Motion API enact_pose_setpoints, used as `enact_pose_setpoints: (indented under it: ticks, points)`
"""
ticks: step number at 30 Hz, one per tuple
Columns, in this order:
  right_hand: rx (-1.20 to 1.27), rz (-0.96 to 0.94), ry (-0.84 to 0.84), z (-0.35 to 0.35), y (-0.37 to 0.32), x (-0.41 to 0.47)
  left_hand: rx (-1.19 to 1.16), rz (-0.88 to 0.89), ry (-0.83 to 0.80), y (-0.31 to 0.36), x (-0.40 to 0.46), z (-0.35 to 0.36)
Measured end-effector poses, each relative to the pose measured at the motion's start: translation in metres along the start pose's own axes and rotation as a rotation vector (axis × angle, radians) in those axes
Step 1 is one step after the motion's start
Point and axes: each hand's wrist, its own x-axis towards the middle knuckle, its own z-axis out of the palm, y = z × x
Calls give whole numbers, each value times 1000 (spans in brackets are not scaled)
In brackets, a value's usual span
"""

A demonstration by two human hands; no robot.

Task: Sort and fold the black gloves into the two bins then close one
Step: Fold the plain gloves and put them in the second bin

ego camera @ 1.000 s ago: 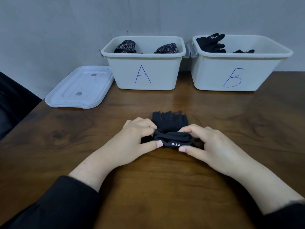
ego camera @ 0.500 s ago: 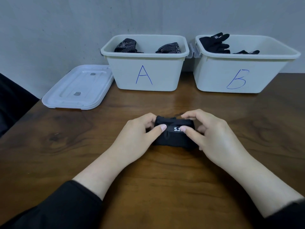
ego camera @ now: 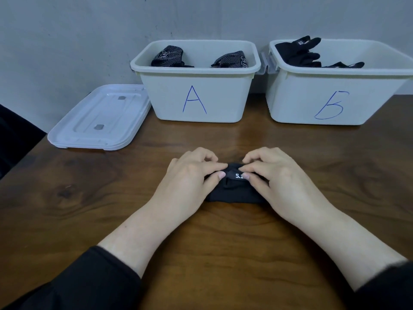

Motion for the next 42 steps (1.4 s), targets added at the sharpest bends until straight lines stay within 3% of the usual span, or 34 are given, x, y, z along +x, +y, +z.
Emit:
enact_pose_setpoints:
  ticks: [4, 7, 13, 15, 17, 20, 22, 26, 29, 33, 36, 42]
  points:
    - [203, 110, -6, -3, 3, 2, 6, -39, -89, -4, 3, -1]
    - [98, 9, -2, -1, 3, 1, 17, -42, -96, -5, 5, -1]
    - [58, 5, -297, -15, 10, -3, 13, -30, -166, -11, 2, -5]
    - [41, 11, -289, -13, 9, -4, -14, -32, -142, -13, 1, -4]
    - [30, -6, -195, -8, 5, -3, -131, -53, 29, -12, 0, -7]
    - [-44, -2, -76, -2, -6, -2, -267, -101, 455, -1, -7, -20]
    - [-53, 47, -7, -1, -10, -4, -417, -227, 521, 13, -15, -26]
    - [-36, 185, 157, -3, -6, -6, -757, -578, 212, 44, -22, -17]
    - [-65, 184, 232, -5, -9, -6, -1062, -698, 22, 62, -19, -3]
    - [-24, 104, 158, -4, -26, -10, -1481, -704, 55, 83, -3, 0]
    - [79, 140, 90, -14, -35, -16, -1467, -673, 110, 89, 12, -2]
    - [610, 493, 322, -58, -15, -7, -1331, -563, -37, 102, 34, -1]
